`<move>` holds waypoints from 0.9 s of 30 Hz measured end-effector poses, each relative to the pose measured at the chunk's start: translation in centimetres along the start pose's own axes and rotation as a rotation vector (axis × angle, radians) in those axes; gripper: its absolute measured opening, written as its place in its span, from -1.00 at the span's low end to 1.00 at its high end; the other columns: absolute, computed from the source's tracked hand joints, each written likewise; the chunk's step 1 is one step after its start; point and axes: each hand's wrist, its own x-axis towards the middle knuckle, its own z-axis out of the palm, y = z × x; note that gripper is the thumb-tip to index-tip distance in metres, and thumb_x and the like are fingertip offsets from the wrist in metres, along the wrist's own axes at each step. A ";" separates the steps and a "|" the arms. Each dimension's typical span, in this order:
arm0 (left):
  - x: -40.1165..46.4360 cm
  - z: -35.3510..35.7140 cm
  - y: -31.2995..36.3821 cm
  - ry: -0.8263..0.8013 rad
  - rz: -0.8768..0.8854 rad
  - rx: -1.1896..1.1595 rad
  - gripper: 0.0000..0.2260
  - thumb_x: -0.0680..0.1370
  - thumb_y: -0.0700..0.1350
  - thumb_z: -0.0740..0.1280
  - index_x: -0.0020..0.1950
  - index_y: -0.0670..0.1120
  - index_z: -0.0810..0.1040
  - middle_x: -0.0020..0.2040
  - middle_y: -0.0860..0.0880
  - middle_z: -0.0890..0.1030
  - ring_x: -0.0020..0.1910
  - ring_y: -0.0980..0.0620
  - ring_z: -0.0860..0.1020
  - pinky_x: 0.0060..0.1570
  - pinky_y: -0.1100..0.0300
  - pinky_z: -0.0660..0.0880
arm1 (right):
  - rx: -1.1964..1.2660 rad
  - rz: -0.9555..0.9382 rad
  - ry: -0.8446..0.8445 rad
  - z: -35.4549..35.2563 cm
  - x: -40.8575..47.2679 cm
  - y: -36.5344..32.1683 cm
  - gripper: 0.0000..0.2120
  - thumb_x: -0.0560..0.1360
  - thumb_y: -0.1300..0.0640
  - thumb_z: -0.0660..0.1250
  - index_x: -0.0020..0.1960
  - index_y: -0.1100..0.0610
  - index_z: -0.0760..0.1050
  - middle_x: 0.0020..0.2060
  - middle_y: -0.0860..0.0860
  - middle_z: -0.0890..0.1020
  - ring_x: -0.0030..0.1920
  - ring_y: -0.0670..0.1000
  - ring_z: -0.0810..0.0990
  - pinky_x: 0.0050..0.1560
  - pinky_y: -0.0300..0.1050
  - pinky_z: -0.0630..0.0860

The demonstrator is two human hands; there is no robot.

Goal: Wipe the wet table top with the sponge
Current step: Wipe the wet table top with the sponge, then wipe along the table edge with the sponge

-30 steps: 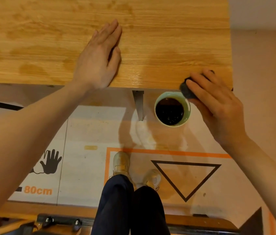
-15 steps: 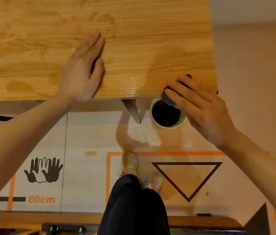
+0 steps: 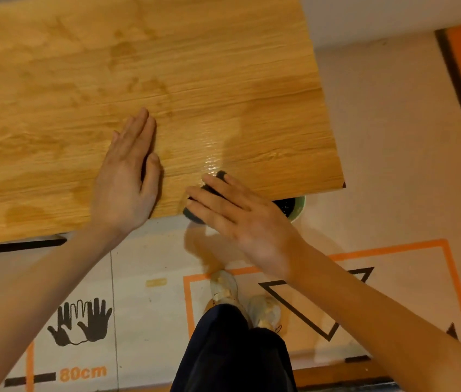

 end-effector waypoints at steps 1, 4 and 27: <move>0.0 0.0 0.0 -0.002 0.000 -0.006 -0.52 0.71 -0.09 0.05 0.62 -0.18 0.19 0.65 -0.07 0.14 0.64 -0.01 0.06 0.59 -0.12 0.09 | -0.003 -0.016 -0.030 -0.6 -0.6 0.7 -0.60 0.62 0.33 0.04 0.40 0.23 0.42 0.38 0.11 0.47 0.42 0.18 0.39 0.45 0.12 0.29; -0.1 0.1 -0.1 -0.005 -0.001 -0.031 -0.52 0.70 -0.08 0.06 0.62 -0.19 0.19 0.65 -0.07 0.14 0.64 0.00 0.05 0.59 -0.12 0.08 | -0.066 0.044 -0.096 -2.8 -4.4 3.7 -0.53 0.57 0.34 0.18 0.47 0.18 0.33 0.46 0.07 0.37 0.50 0.15 0.27 0.49 0.13 0.21; 8.3 2.9 10.7 -0.100 0.126 -0.212 -0.48 0.65 -0.12 0.16 0.62 -0.14 0.22 0.63 -0.03 0.17 0.61 0.10 0.05 0.56 0.33 -0.18 | 1.197 1.341 0.801 -7.4 -6.5 3.9 -0.68 0.60 0.32 0.19 0.28 0.11 0.55 0.15 -0.09 0.66 0.23 -0.10 0.58 0.25 -0.18 0.51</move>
